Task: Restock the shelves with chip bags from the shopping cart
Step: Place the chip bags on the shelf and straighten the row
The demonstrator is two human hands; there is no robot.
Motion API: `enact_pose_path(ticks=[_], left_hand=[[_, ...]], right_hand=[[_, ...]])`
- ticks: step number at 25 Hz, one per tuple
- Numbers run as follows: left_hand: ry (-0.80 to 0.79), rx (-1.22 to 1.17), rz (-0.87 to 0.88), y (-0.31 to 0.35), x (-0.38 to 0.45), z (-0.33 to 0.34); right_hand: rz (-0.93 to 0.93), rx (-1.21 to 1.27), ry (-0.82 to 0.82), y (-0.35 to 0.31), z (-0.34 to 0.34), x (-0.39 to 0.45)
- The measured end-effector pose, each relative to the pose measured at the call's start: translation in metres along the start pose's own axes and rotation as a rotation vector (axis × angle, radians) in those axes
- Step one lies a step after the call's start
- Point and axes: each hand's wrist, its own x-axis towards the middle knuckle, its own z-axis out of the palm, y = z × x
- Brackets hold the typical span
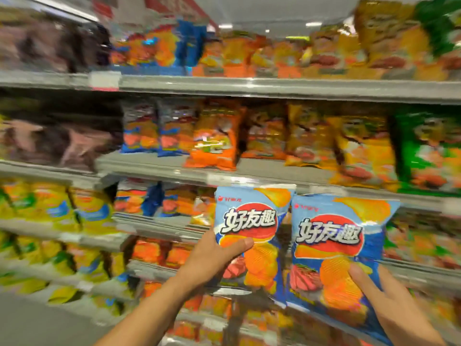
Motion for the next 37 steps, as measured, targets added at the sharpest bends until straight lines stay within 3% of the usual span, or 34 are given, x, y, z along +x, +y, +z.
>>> enact_pose_path(ticks=[7,13,16,20,22,24,31,37], left_hand=[[0.166,-0.07,-0.089,-0.037,-0.022,-0.145],[0.312,-0.094,-0.204,-0.073,-0.029,-0.206],[0.379,-0.05,-0.232,-0.077,-0.017,-0.231],[0.423,-0.034,-0.278,-0.08,0.002,-0.261],[0.452,-0.032,-0.276,-0.08,0.006,-0.27],[0.479,-0.052,-0.269,-0.081,0.008,-0.275],[0.523,-0.065,-0.322,-0.083,0.016,-0.298],[0.422,0.015,-0.364,-0.098,0.039,-0.335]], right_hand=[[-0.049,-0.051,-0.268,-0.045,0.15,0.023],[0.091,-0.066,-0.456,-0.041,0.237,0.051],[0.087,-0.082,-0.474,-0.036,0.281,0.076],[-0.158,0.072,-0.355,-0.053,0.34,0.122],[0.043,0.224,-0.508,-0.065,0.367,0.144],[0.101,0.284,-0.586,-0.066,0.392,0.17],[0.13,0.365,-0.379,-0.082,0.457,0.204],[0.129,0.029,-0.343,-0.062,0.488,0.207]])
